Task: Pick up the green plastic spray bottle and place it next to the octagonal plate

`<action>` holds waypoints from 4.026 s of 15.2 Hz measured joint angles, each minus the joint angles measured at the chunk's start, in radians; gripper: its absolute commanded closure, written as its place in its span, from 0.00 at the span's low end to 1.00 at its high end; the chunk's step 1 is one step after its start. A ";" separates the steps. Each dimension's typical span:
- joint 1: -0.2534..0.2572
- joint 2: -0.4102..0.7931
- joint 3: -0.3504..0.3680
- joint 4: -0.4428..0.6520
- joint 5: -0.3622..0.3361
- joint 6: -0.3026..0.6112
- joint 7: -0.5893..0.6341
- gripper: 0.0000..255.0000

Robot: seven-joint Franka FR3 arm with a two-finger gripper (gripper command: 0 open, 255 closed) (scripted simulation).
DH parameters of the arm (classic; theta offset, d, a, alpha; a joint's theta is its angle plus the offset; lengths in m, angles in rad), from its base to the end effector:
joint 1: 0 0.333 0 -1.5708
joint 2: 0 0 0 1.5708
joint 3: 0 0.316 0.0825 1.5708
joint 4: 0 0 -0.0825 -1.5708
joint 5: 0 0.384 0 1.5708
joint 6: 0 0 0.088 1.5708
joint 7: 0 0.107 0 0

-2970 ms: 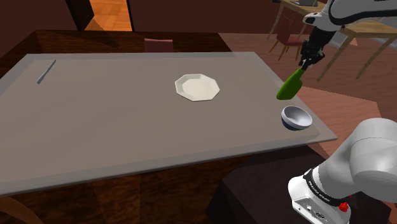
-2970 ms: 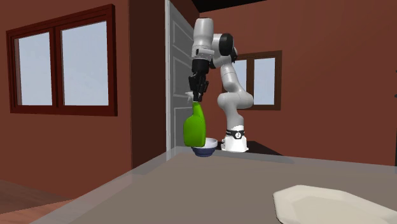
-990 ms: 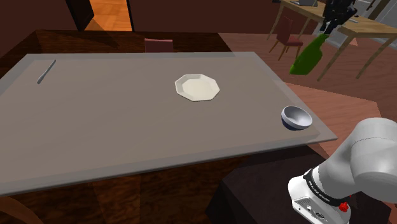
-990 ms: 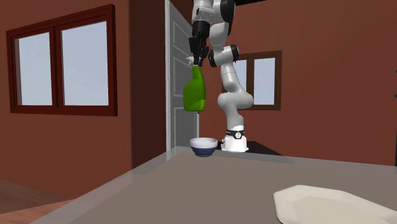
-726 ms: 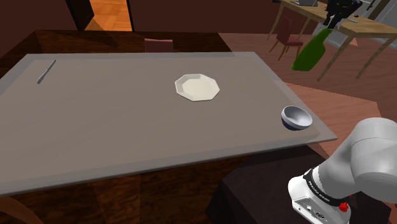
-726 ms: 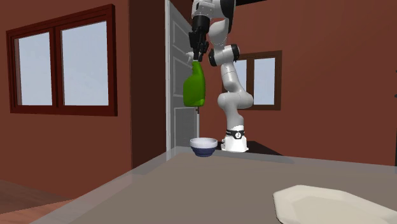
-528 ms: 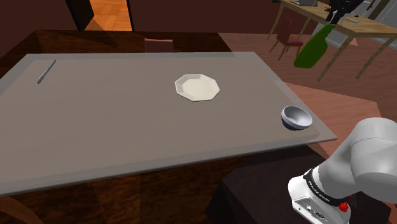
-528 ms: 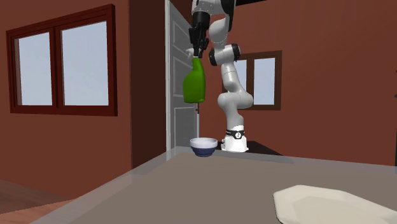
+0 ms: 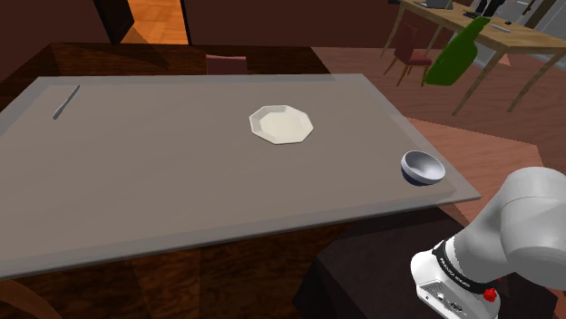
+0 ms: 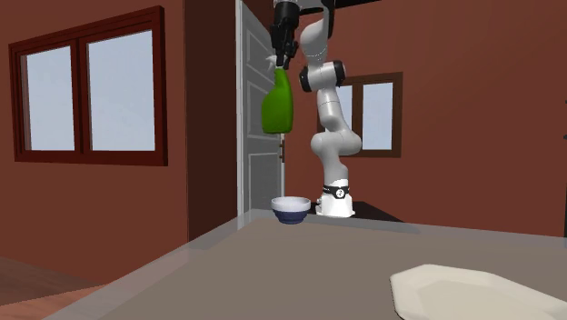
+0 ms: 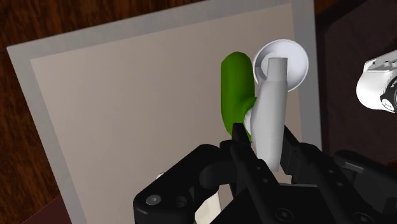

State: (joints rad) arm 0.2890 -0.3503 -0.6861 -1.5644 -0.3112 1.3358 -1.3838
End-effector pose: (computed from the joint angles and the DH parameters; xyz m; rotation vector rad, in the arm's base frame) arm 0.3562 -0.2734 0.7303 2.7327 1.3766 -0.0595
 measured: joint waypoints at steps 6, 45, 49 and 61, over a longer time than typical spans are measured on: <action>0.021 -0.016 0.072 -0.116 0.013 0.074 0.122 1.00; 0.212 0.492 0.289 -0.252 0.274 0.603 0.571 1.00; 0.211 0.507 0.290 -0.288 0.278 0.652 0.572 1.00; 0.210 0.513 0.290 -0.307 0.281 0.678 0.571 0.00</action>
State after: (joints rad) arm 0.4989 0.1626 -0.3956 -1.8716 -0.0303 2.0136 -0.8127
